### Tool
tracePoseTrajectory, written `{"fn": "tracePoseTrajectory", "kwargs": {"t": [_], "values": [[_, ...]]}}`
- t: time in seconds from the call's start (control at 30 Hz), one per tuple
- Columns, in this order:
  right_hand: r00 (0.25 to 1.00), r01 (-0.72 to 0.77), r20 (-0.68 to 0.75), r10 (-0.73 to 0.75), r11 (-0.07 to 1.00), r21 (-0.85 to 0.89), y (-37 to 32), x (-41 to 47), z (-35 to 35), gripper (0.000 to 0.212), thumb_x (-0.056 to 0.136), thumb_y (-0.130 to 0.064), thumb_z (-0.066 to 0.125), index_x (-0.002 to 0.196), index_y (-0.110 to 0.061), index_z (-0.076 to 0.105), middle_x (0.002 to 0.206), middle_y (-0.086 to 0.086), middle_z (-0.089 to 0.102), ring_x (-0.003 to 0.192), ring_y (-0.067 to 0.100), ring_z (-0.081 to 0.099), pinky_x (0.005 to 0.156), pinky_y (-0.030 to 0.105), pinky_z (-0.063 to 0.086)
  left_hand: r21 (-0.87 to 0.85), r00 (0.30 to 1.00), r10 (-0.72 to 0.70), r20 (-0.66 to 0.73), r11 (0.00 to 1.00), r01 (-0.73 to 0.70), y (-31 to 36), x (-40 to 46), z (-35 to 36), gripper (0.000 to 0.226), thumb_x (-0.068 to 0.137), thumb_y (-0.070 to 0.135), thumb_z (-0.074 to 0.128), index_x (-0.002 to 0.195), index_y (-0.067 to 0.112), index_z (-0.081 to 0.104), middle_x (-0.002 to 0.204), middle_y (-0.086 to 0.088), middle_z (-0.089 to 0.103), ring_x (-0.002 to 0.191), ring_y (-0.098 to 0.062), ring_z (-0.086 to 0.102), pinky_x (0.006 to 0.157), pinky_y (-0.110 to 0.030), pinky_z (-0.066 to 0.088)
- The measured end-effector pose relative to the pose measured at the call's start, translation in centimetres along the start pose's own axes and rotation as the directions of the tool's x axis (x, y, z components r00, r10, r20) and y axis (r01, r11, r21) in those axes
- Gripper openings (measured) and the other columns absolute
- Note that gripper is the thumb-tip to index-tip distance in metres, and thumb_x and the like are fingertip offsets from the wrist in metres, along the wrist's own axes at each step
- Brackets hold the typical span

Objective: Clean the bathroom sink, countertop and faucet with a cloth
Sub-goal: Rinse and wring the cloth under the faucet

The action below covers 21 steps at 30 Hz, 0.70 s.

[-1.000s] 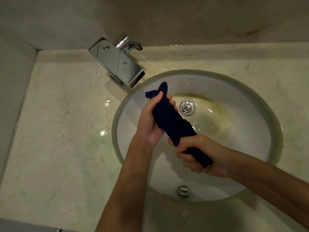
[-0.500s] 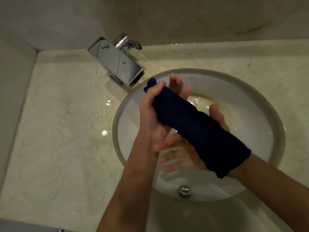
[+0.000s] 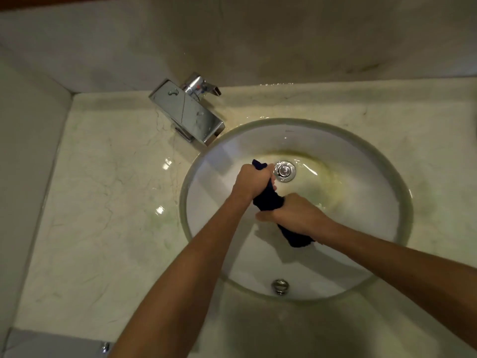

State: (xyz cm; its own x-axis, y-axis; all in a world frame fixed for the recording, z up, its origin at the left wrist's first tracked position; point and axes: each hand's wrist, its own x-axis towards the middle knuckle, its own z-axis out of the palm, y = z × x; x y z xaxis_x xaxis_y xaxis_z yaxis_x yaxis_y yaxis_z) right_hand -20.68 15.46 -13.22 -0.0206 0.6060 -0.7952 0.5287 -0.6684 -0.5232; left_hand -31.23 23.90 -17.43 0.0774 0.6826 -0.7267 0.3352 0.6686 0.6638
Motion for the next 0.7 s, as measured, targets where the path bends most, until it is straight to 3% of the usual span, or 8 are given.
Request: {"fn": "tracePoseTrajectory", "kwargs": {"t": [0.07, 0.13, 0.23, 0.37, 0.53, 0.7], "values": [[0.998, 0.034, -0.04, -0.043, 0.975, -0.218, 0.3, 1.2, 0.6, 0.028, 0.08, -0.036, 0.073, 0.072, -0.015, 0.056, 0.065, -0.001, 0.059, 0.057, 0.016, 0.057, 0.054, 0.026, 0.041, 0.305, 0.996, -0.005, -0.094, 0.952, 0.034, -0.4, 0.9, 0.5, 0.02, 0.096, 0.025, 0.061, 0.087, 0.007, 0.058, 0.076, -0.005, 0.062, 0.07, -0.023, 0.061, 0.074, -0.033, 0.049], [0.995, 0.054, -0.05, -0.083, 0.906, -0.42, 0.0, 1.5, 1.1, 0.025, 0.08, -0.033, 0.068, 0.07, -0.018, 0.051, 0.067, -0.001, 0.057, 0.058, 0.015, 0.054, 0.053, 0.027, 0.04, 0.557, 0.988, 0.001, -0.157, 0.826, 0.087, -0.7, 1.0, 0.8, 0.015, 0.094, 0.025, 0.059, 0.093, 0.011, 0.053, 0.081, -0.003, 0.056, 0.079, -0.025, 0.058, 0.074, -0.031, 0.045], [0.986, 0.072, -0.07, -0.15, 0.767, -0.638, -0.7, 1.6, 1.5, 0.017, 0.081, -0.027, 0.064, 0.073, -0.018, 0.052, 0.068, -0.002, 0.055, 0.058, 0.016, 0.053, 0.052, 0.026, 0.038, 0.724, 0.985, 0.009, -0.174, 0.679, 0.121, -0.6, 0.5, 1.0, 0.01, 0.094, 0.023, 0.058, 0.098, 0.014, 0.056, 0.1, -0.005, 0.064, 0.085, -0.024, 0.058, 0.075, -0.03, 0.043], [0.965, 0.113, -0.09, -0.248, 0.697, -0.708, -1.5, 1.1, 1.6, 0.011, 0.085, -0.025, 0.059, 0.086, -0.015, 0.055, 0.069, -0.003, 0.051, 0.067, 0.023, 0.057, 0.056, 0.028, 0.038, 0.832, 0.988, 0.063, -0.142, 0.548, 0.085, 0.5, -0.3, 0.6, 0.024, 0.096, 0.019, 0.053, 0.118, 0.016, 0.062, 0.115, -0.004, 0.065, 0.099, -0.024, 0.064, 0.077, -0.03, 0.042], [0.947, 0.108, -0.138, -0.291, 0.69, -0.716, -1.8, 0.1, 1.6, 0.012, 0.086, -0.026, 0.059, 0.09, -0.017, 0.052, 0.087, 0.0, 0.064, 0.069, 0.024, 0.054, 0.058, 0.027, 0.035, 0.842, 0.986, 0.074, -0.146, 0.533, 0.085, 1.6, -1.5, 0.6, 0.026, 0.098, 0.02, 0.053, 0.122, 0.015, 0.063, 0.122, -0.004, 0.066, 0.11, -0.024, 0.067, 0.084, -0.03, 0.045], [0.939, 0.131, -0.135, -0.316, 0.693, -0.708, -1.3, -1.0, 1.8, 0.024, 0.087, -0.03, 0.061, 0.102, -0.011, 0.055, 0.088, 0.004, 0.062, 0.081, 0.028, 0.064, 0.065, 0.031, 0.038, 0.863, 0.983, 0.089, -0.159, 0.496, 0.095, 1.8, -2.6, 0.5, 0.029, 0.097, 0.02, 0.054, 0.124, 0.014, 0.063, 0.123, -0.004, 0.067, 0.112, -0.025, 0.068, 0.091, -0.032, 0.052]]}}
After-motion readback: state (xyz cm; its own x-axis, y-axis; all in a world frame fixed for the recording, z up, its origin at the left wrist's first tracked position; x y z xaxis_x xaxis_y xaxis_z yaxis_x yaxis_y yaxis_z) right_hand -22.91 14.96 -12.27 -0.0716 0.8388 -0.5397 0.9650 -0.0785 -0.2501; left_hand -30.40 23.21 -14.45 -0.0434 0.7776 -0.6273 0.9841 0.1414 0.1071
